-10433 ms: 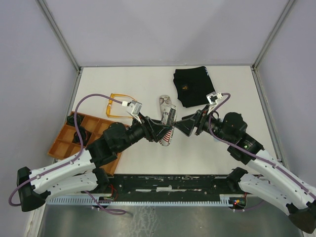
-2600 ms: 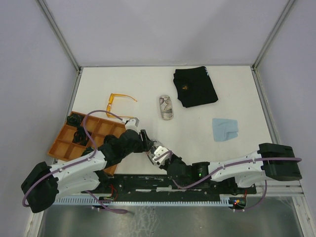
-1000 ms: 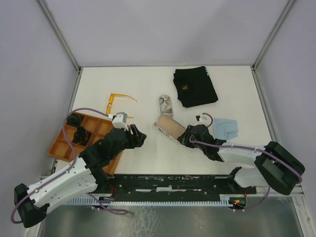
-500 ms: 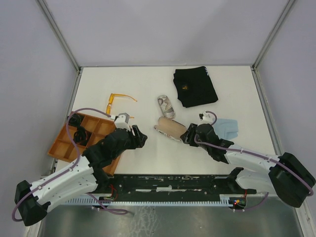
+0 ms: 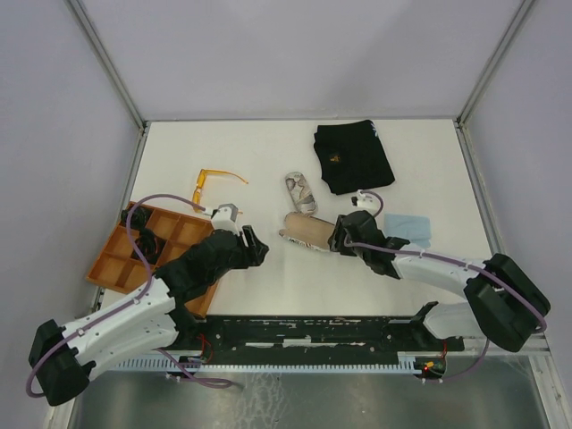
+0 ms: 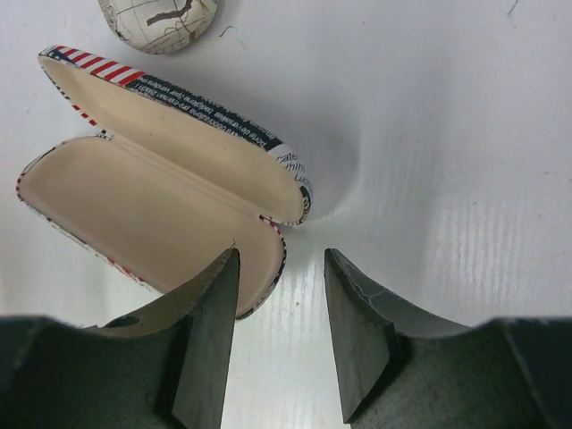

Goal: Organize the sunglasses
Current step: Adjust the sunglasses case at the center of the board, then move the glasses cleaning cloth to the center of the board.

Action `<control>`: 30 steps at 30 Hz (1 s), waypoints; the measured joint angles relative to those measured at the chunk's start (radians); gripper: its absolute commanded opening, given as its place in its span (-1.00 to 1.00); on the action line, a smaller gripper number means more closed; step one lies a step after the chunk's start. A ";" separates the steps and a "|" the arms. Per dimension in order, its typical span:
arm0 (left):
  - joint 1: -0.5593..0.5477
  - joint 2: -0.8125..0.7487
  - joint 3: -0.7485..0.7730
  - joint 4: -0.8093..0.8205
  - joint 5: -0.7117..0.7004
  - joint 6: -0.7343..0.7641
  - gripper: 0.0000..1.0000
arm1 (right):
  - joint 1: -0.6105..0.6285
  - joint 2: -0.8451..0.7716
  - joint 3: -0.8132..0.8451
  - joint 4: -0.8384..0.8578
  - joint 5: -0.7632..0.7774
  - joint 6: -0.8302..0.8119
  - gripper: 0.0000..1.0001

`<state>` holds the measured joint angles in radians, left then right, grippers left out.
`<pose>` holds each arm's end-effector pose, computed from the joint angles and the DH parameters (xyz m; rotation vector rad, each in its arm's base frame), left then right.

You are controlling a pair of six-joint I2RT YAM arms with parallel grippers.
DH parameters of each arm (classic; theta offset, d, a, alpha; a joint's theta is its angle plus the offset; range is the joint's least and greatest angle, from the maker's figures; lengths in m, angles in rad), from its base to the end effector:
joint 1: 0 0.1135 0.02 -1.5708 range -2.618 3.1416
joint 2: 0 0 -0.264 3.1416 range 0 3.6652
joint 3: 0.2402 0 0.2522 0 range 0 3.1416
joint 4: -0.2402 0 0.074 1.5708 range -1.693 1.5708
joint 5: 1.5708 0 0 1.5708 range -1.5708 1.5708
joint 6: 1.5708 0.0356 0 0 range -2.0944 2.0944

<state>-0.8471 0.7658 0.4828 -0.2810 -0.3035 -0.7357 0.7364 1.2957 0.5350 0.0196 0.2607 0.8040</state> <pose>0.1225 -0.1225 0.2280 -0.0614 2.1678 -0.6143 0.1892 0.1591 0.1690 0.2131 2.3226 0.4949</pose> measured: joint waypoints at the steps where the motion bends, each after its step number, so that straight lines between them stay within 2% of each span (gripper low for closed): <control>1: 0.012 0.009 0.001 0.000 0.003 0.001 0.35 | -0.006 0.012 0.008 -0.002 0.002 -0.009 0.02; 8: 0.128 0.118 0.064 -0.024 0.031 0.055 0.35 | -0.028 -0.027 0.044 -0.076 0.018 -0.063 0.09; 13: 0.144 0.143 0.132 -0.018 0.049 0.092 0.35 | -0.048 -0.186 0.070 -0.240 0.103 -0.069 0.13; 17: 0.145 0.141 0.137 -0.012 0.071 0.093 0.34 | -0.117 -0.262 0.109 -0.424 0.182 -0.064 0.14; 22: 0.145 0.110 0.119 -0.009 0.096 0.092 0.33 | -0.262 -0.234 0.138 -0.576 0.187 -0.085 0.14; 26: 0.145 0.079 0.093 -0.010 0.111 0.092 0.32 | -0.365 -0.137 0.148 -0.634 0.138 -0.123 0.07; 30: 0.145 0.075 0.072 -0.008 0.135 0.092 0.29 | -0.416 -0.041 0.164 -0.645 0.082 -0.153 0.00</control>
<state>-0.7017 0.8410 0.5552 -0.2890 -0.1688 -0.6437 0.3202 1.2545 0.6987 -0.6250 0.3424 0.6514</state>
